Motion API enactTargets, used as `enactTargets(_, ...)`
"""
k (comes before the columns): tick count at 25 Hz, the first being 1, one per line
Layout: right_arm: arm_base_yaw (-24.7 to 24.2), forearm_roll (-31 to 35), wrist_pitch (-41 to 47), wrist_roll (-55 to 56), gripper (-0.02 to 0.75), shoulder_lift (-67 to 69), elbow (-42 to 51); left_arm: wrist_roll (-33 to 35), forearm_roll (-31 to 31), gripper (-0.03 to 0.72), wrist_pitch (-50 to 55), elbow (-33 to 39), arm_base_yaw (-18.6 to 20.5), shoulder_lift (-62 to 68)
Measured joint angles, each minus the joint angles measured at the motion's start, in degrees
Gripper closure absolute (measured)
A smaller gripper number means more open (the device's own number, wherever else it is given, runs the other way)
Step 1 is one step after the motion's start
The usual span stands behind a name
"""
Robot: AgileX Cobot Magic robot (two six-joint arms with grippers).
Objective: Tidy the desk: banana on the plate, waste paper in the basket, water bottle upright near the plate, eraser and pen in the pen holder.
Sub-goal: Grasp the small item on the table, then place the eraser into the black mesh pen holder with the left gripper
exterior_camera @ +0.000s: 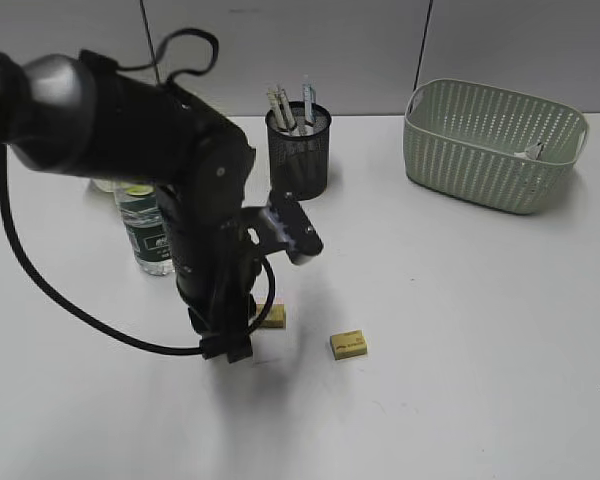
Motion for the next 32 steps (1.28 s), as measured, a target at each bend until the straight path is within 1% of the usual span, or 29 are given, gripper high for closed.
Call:
enactTargets(5,0.0,0.0,0.0,0.0,0.311,0.0,0.0,-0.21,0.0,0.495,-2.23,0.0,0.0,-8.17)
enactTargets(9,0.0,0.0,0.0,0.0,0.311,0.0,0.0,-0.38,0.0,0.495,-11.07,0.0,0.0,-13.81)
enactTargets(13,0.0,0.0,-0.06,0.0,0.311,0.0,0.0,-0.38,0.2,0.495,-26.5,0.0,0.12,-15.47)
enactTargets(17,0.0,0.0,-0.06,0.0,0.311,0.0,0.0,-0.38,-0.7,0.495,-44.09,0.0,0.81,-13.81)
enactTargets(19,0.0,0.0,-0.06,0.0,0.311,0.0,0.0,-0.38,-2.67,0.495,-52.59,0.0,1.8,-12.0)
enactTargets(22,0.0,0.0,-0.06,0.0,0.311,0.0,0.0,-0.38,-10.7,0.495,-60.35,-0.13,4.17,-8.96)
enactTargets(25,0.0,-0.05,-0.06,0.0,0.311,0.0,0.0,-0.42,-15.94,0.495,-61.22,-2.5,6.83,-5.46)
enactTargets(28,0.0,-0.05,-0.06,0.0,0.311,0.0,0.0,-0.42,-17.23,0.495,-60.12,-6.45,8.41,-1.79)
enactTargets(32,0.0,-0.05,-0.06,0.0,0.311,0.0,0.0,-0.42,-17.96,0.495,-56.07,-12.6,8.83,2.88)
